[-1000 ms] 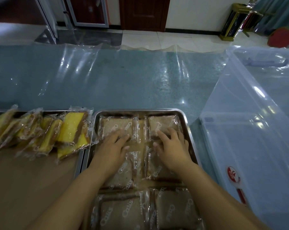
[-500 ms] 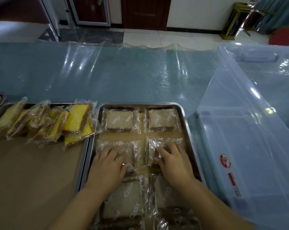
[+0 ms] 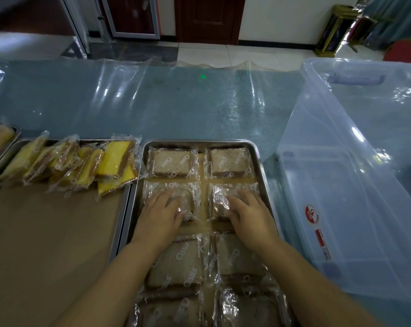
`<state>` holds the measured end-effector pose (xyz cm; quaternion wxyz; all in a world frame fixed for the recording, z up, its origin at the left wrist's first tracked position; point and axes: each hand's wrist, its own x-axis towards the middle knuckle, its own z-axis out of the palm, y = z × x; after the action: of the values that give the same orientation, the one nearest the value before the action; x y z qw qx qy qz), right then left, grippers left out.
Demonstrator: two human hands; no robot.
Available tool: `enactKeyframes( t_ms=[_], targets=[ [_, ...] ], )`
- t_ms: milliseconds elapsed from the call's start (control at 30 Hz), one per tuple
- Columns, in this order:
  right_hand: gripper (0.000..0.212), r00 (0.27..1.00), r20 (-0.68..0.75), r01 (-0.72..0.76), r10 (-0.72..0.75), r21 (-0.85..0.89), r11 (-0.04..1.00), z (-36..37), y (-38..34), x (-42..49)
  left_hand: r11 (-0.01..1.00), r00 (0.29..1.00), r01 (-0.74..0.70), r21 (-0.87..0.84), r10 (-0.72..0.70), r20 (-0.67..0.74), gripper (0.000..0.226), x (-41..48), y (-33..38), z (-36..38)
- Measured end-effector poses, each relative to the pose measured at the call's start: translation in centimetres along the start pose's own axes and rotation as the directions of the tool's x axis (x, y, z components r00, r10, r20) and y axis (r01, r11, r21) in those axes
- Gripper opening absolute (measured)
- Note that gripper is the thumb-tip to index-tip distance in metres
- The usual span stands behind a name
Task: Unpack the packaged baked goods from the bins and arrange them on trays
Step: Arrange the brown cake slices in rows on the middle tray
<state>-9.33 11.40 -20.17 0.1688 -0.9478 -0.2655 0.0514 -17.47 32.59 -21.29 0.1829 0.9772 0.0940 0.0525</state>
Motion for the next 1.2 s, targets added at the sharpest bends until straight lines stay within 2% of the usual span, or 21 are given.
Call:
enactKeyframes(
  t_ms=[133,267,367,500,833,1033,1200],
  targets=[
    [0.030,0.996,-0.079,0.044,-0.040,0.047,0.998,-1.3,-0.2,-2.5,1.000,0.999,-0.013,-0.017,0.013,-0.039,0.032,-2.4,0.7,-1.2],
    [0.017,0.989,-0.122,0.092,-0.089,0.016,0.996,-1.6,-0.5,-5.7,0.999,0.992,-0.043,0.002,0.043,-0.121,0.021,-5.7,1.7,-2.0],
    [0.019,0.995,-0.064,0.077,-0.080,-0.038,0.996,-1.1,-0.6,-7.8,0.999,0.995,-0.046,0.015,0.047,-0.092,0.020,-8.1,2.4,-1.8],
    [0.027,0.997,0.057,0.061,-0.057,-0.067,0.996,0.0,-0.5,-9.4,0.997,0.999,-0.041,0.061,0.040,0.027,0.026,-10.5,2.8,-0.8],
    [0.028,0.998,0.051,0.027,-0.025,-0.038,0.999,0.8,-0.3,-8.8,0.999,0.998,0.050,-0.011,-0.050,0.036,0.038,-10.4,2.8,0.1],
    [0.027,0.990,-0.010,0.142,-0.142,0.030,0.989,0.1,0.2,-11.3,0.999,0.999,0.038,-0.038,-0.037,0.015,0.034,-12.2,3.6,-0.3],
    [0.028,0.967,-0.043,0.254,-0.253,0.020,0.967,-0.1,0.7,-14.3,0.998,0.999,-0.046,0.037,0.046,-0.002,0.028,-15.7,4.6,-0.6]
  ],
)
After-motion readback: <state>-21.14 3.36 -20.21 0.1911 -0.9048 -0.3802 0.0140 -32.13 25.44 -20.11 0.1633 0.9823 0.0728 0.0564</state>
